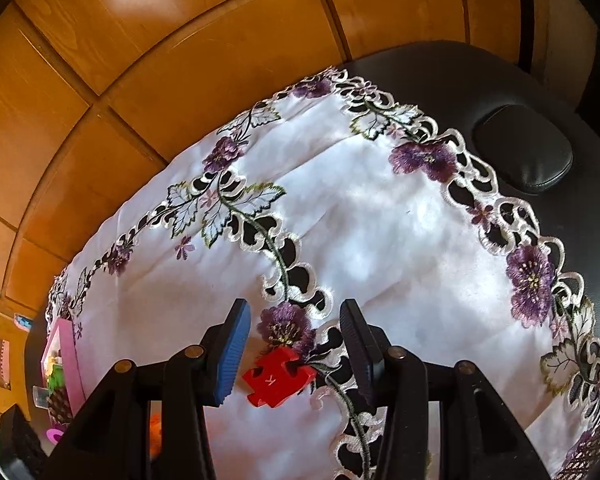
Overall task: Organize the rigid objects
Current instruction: 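Close the right tool on the red puzzle piece and lift it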
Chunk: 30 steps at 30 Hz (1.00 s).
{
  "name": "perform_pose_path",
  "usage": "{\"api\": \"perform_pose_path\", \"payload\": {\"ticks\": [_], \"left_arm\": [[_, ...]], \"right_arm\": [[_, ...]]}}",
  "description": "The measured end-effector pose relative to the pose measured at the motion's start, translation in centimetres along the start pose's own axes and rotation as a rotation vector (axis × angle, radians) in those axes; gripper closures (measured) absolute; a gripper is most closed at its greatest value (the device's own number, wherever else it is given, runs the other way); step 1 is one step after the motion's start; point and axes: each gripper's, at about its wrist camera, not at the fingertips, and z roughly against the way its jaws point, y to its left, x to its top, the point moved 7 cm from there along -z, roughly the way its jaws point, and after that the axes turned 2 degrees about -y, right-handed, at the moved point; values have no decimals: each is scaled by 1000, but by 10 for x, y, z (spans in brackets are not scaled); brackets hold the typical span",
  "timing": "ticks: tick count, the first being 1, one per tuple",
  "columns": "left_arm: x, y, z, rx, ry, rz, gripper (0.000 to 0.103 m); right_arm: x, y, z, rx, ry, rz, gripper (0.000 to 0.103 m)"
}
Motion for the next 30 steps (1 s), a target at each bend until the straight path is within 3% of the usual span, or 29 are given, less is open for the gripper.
{"api": "perform_pose_path", "payload": {"ticks": [6,13,24,30], "left_arm": [[-13,10,11,14,-20,8,79],[-22,16,7,21,8,13,78],[-26,23,24,20,-22,31,79],[-25,28,50,33,-71,42,79]], "right_arm": [[-17,20,-16,13,95,101,56],[-38,36,-32,-45,177,254,56],[-54,50,-42,-99,206,388,54],[-60,57,-47,-176,192,507,57]]}}
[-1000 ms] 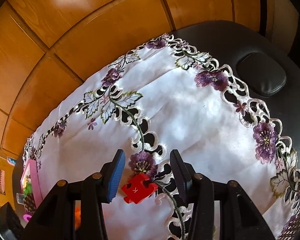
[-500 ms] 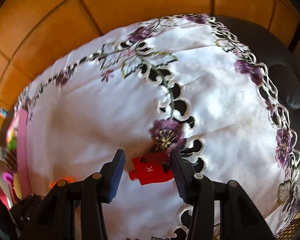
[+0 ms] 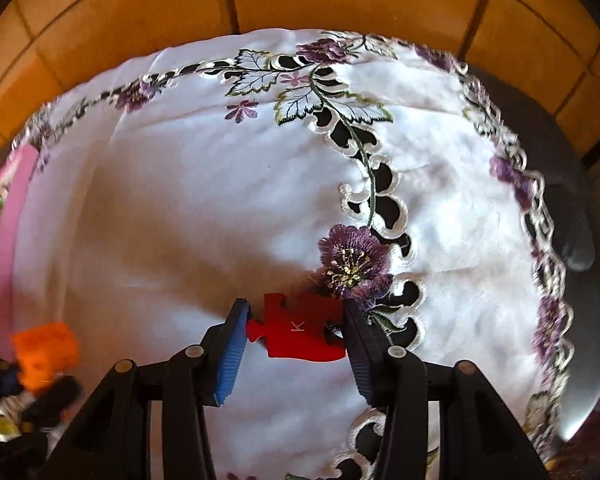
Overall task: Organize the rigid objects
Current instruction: 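Close the right tool on the red puzzle piece and lift it, then carry the orange block into the tray with the left tool and release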
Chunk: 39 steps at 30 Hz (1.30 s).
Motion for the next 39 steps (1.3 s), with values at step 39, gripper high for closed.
{"api": "perform_pose_path", "payload": {"ticks": [39], "left_arm": [[-8,98,126,178,-232,167,79]], "right_arm": [[-5,14,4,-78,-52,114,57]]}}
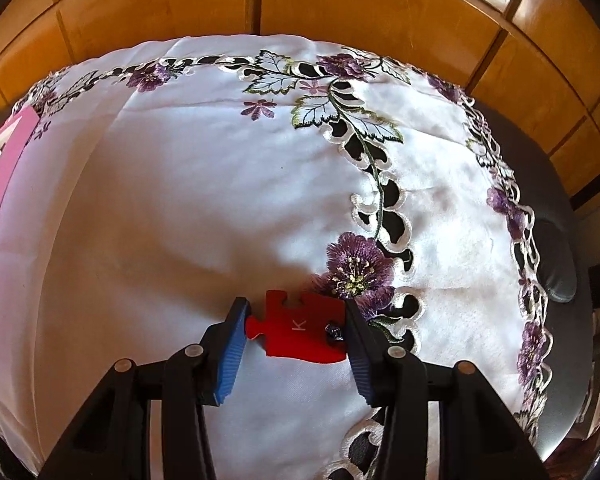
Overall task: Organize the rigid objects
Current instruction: 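Carry the orange block into the tray with the left tool and release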
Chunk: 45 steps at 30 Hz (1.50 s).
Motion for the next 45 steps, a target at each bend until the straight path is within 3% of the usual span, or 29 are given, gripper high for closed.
{"api": "perform_pose_path", "payload": {"ticks": [10,19,25,29,34,42,45], "left_arm": [[-19,59,10,65,16,83,79],[-52,131,39,97,18,269,79],[-65,127,32,39,55,301,79],[-58,117,14,40,76,284,79],[-50,122,-18,89,125,290,78],[-41,142,-48,177,127,258,77],[-40,142,-43,167,113,264,69]], "right_arm": [[1,1,0,-17,-9,28,57],[0,4,1,-33,-21,60,57],[0,5,1,-39,-27,75,57],[0,5,1,-40,-28,77,57],[0,5,2,-39,-27,77,57],[0,5,1,-40,-28,80,57],[0,5,1,-41,-28,81,57]]}}
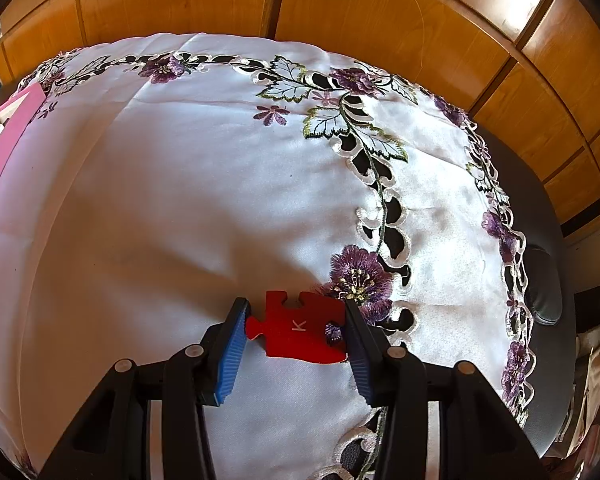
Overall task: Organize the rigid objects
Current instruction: 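Carry the orange block into the tray with the left tool and release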
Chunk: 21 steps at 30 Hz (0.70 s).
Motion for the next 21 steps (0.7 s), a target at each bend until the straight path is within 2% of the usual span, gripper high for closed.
{"api": "perform_pose_path", "payload": {"ticks": [4,7,12,21], "left_arm": [[0,-1,16,-1,-33,1,66],[0,1,31,32,-71,-8,61],[-7,4,46,78,-84,-21,61],[-10,-9,74,85,-146,-78,61]], "right_arm": [[0,0,0,0,0,1,57],[0,0,0,0,0,-1,57],[0,1,0,-3,-2,4,57],[2,-4,0,36,3,-43,57]]}}
